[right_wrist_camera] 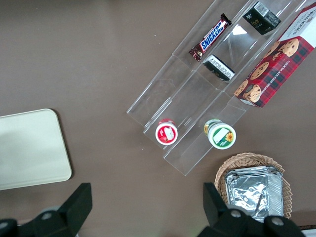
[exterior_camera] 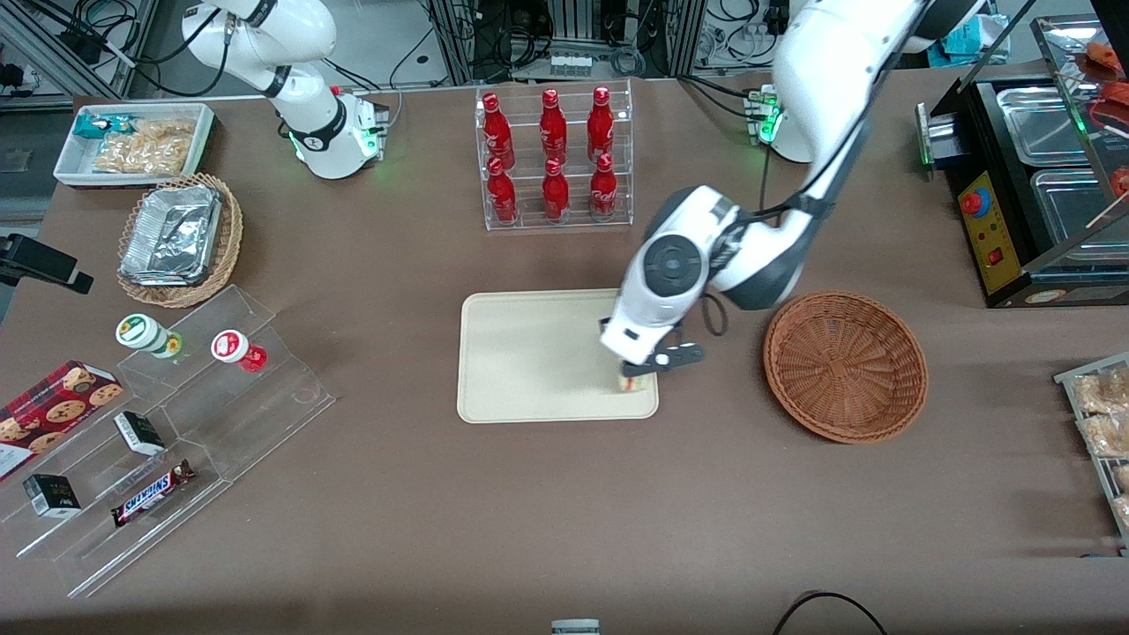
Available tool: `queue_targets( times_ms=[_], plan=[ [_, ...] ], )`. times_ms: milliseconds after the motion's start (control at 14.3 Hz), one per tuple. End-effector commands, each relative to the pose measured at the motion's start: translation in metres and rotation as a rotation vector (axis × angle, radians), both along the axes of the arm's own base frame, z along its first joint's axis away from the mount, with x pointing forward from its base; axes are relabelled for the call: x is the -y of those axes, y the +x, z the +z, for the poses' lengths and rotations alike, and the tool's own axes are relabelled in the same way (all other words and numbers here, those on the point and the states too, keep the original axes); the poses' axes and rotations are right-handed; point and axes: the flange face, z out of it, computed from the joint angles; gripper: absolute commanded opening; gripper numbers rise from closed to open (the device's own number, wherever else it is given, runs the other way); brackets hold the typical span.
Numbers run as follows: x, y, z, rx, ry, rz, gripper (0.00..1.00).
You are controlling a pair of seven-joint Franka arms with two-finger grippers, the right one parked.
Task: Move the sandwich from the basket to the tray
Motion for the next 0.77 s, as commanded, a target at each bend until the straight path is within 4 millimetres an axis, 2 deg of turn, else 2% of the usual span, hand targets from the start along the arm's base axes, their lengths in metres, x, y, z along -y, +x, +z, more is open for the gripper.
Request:
queue_targets(
  times_ms=[0,280,630,700],
  plan=[
    [0.05,-0.005,-0.007,0.046,0.03,-0.007,0.0],
    [0.093,-0.015,-0.042,0.1,0.084,0.056,0.0],
    [0.109,-0.009,-0.07,0.105,0.033,0.112,0.06],
    [0.111,-0.008,-0.069,0.109,0.016,0.119,0.32]
  ],
)
